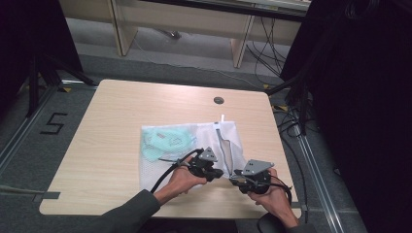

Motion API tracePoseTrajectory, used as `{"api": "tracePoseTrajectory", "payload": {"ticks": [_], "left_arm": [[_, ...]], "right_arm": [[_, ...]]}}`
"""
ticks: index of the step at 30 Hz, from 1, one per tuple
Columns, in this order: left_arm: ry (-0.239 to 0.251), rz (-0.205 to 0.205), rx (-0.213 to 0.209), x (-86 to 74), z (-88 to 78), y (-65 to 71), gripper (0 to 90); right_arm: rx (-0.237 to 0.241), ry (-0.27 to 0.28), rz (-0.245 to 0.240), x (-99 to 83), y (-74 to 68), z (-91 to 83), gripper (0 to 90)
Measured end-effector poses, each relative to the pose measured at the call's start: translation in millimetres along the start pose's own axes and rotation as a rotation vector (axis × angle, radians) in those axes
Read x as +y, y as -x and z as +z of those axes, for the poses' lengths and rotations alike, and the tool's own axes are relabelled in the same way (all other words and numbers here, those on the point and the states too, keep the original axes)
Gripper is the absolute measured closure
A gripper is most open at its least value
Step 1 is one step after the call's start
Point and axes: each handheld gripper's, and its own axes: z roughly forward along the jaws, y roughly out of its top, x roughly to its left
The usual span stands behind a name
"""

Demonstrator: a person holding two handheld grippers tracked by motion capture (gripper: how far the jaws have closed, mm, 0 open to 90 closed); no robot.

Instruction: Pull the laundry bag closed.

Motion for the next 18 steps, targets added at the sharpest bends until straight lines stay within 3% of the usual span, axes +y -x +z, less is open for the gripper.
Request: {"api": "tracePoseTrajectory", "payload": {"ticks": [3, 9, 13, 18], "left_arm": [[-0.007, 0.003, -0.001, -0.7, -0.1, 0.2, 87.4], [-0.013, 0.001, -0.006, -1.5, 0.9, 1.6, 87.6], [-0.005, -0.016, -0.012, -1.1, -0.2, 1.5, 87.8], [-0.007, 0.008, -0.009, -0.5, -2.1, 0.2, 87.8]], "right_arm": [[0.014, -0.027, 0.012, 0.3, 0.5, -2.7, 67.0], [0.002, 0.003, -0.003, 0.2, 0.5, -1.9, 73.6], [0.005, -0.008, -0.001, -1.5, 0.9, -1.1, 76.8], [0.027, -0.011, -0.01, -1.7, -0.3, -1.2, 82.5]]}}
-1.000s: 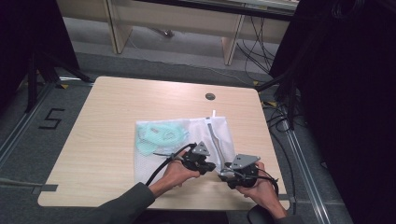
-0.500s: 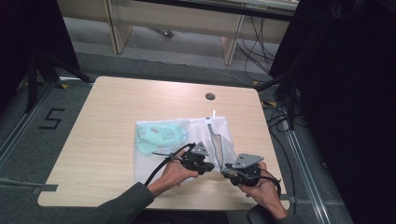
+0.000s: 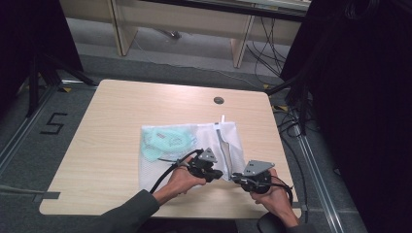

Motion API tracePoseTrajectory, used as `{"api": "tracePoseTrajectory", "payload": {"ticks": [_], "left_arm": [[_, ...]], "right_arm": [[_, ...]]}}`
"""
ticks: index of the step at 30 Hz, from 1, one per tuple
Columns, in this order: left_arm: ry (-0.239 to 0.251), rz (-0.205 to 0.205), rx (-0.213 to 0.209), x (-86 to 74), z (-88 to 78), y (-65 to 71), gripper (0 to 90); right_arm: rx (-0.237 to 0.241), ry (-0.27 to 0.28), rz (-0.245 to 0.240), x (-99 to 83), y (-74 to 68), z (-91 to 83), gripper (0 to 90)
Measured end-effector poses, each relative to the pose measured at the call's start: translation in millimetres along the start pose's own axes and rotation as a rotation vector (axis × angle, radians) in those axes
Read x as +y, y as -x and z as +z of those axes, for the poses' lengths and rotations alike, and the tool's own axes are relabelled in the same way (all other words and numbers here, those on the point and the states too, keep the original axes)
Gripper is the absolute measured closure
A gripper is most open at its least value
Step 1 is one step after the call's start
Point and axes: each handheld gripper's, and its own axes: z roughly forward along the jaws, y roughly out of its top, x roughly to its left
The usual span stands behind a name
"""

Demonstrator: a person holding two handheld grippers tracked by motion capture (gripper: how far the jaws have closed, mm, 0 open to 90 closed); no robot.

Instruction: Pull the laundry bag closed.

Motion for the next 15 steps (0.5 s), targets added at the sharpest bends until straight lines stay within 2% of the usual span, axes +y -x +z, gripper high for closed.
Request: {"api": "tracePoseTrajectory", "payload": {"ticks": [3, 5, 6, 10, 11, 13, 14, 15], "left_arm": [[-0.001, -0.001, -0.002, 0.0, -0.2, 0.3, 87.8], [0.004, -0.015, -0.004, -0.9, 0.9, 1.9, 87.7], [-0.01, 0.008, 0.002, -1.4, 0.7, 0.9, 87.7], [-0.007, 0.003, -0.005, -4.3, 2.7, 3.3, 87.6], [-0.023, 0.021, -0.002, -4.8, 2.2, 3.0, 87.5], [-0.028, 0.029, 0.0, -6.7, 4.0, 4.4, 85.4], [-0.053, 0.042, 0.011, -9.8, 6.1, 8.1, 83.6], [-0.057, 0.06, 0.017, -10.8, 7.0, 10.1, 81.2]], "right_arm": [[0.004, 0.004, -0.001, 0.5, -0.4, 0.1, 83.4], [0.008, 0.005, -0.017, 0.4, -0.4, 0.0, 84.3], [0.023, 0.002, -0.037, 0.6, -0.2, 0.1, 86.1], [0.024, -0.014, -0.07, 1.4, -2.2, 0.1, 86.3], [0.024, -0.031, -0.068, 1.7, -3.3, -0.5, 86.3], [0.028, -0.03, -0.073, 2.5, -3.9, -0.3, 86.3], [0.027, -0.023, -0.082, 4.1, -3.7, -1.1, 86.4], [0.024, -0.026, -0.078, 4.6, -4.0, -1.6, 86.4]]}}
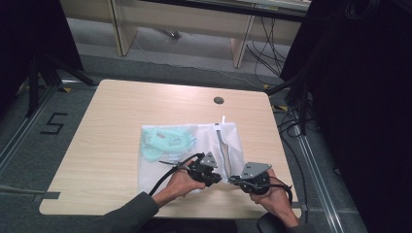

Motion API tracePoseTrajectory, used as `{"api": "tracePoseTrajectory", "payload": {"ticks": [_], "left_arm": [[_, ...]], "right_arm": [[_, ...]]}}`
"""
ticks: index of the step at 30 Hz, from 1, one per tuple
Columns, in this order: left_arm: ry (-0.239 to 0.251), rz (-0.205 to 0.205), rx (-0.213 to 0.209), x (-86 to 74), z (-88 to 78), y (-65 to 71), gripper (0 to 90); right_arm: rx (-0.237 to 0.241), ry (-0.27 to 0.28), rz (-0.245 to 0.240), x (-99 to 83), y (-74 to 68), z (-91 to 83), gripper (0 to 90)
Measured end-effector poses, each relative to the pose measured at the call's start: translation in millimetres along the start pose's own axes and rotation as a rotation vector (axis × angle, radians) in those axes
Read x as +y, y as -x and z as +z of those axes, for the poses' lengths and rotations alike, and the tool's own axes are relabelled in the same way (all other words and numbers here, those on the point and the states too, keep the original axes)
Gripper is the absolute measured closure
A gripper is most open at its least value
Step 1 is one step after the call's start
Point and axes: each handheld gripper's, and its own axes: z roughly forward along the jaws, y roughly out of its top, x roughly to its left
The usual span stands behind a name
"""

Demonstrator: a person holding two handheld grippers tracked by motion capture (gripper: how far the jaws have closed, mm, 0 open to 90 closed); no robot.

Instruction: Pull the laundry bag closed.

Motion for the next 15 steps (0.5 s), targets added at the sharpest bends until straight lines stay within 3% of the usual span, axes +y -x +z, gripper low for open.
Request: {"api": "tracePoseTrajectory", "payload": {"ticks": [2, 3, 5, 6, 8, 15], "left_arm": [[-0.008, 0.023, 0.002, -0.6, 0.5, 2.1, 78.7], [-0.003, 0.036, 0.008, -1.2, 1.4, 5.6, 72.2], [-0.02, 0.139, 0.037, -1.0, 1.5, 15.3, 69.1], [-0.02, 0.139, 0.037, -1.0, 1.5, 15.3, 67.7], [-0.042, 0.227, 0.07, 0.1, 2.6, 22.6, 65.1], [-0.017, 0.282, 0.117, 0.7, 8.2, 27.8, 68.3]], "right_arm": [[0.007, -0.008, 0.013, 0.0, -1.3, -0.1, 86.4], [0.009, -0.011, 0.02, -0.5, 1.4, -0.5, 86.4], [0.007, -0.001, 0.022, -0.9, 3.1, -0.4, 86.4], [0.01, 0.0, 0.042, -1.2, 3.3, -0.8, 86.4], [0.018, 0.005, 0.048, -1.2, 4.2, -0.9, 86.4], [0.038, -0.002, 0.078, -1.5, 3.0, -0.3, 86.3]]}}
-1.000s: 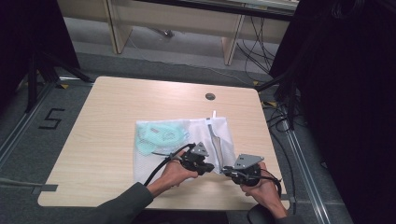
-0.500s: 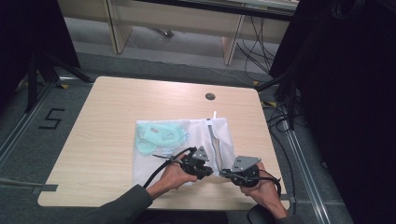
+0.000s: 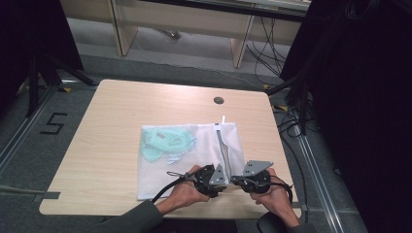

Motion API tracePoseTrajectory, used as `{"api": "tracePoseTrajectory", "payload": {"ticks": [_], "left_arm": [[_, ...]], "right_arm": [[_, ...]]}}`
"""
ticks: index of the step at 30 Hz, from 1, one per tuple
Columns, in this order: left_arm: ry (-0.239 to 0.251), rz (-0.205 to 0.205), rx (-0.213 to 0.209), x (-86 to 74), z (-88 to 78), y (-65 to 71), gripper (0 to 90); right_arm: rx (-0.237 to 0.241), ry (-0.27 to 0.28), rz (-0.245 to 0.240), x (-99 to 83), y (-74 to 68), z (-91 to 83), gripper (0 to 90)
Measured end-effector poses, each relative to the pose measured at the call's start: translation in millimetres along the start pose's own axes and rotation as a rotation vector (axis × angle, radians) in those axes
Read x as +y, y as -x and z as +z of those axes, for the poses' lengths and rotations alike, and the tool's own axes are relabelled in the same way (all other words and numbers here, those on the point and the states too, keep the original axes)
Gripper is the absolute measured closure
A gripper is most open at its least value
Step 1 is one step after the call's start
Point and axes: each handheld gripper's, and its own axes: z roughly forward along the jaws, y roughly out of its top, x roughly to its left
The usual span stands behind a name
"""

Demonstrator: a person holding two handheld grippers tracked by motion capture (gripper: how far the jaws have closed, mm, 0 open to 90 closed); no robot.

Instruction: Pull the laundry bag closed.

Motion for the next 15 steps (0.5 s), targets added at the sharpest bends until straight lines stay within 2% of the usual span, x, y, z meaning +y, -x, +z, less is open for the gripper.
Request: {"api": "tracePoseTrajectory", "payload": {"ticks": [1, 2, 6, 7, 8, 13, 15], "left_arm": [[0.003, 0.004, 0.001, 0.1, 0.1, 0.0, 70.0], [0.003, 0.013, 0.005, 0.2, 0.1, -0.3, 74.3], [0.009, 0.009, 0.009, 0.2, 1.4, 0.4, 78.4], [-0.006, 0.039, 0.013, 1.0, 0.5, -1.0, 79.0], [0.004, 0.013, -0.001, 0.8, 1.5, 1.3, 79.6], [0.008, 0.05, -0.006, 1.4, 3.8, 2.1, 82.1], [0.007, 0.044, -0.015, 1.1, 4.2, 3.2, 83.0]], "right_arm": [[0.005, 0.006, -0.01, 0.3, 0.8, 0.4, 86.4], [0.004, 0.011, 0.007, 0.1, 0.7, 0.9, 86.4], [0.01, 0.004, 0.018, 0.1, 1.5, 0.7, 86.4], [0.008, 0.007, 0.011, 0.4, 2.1, 1.0, 86.3], [0.011, 0.007, 0.014, 0.1, 2.6, 1.5, 86.3], [0.012, 0.004, 0.018, 0.0, 2.3, 2.6, 86.3], [0.016, -0.003, 0.023, -0.5, 3.4, 2.8, 86.4]]}}
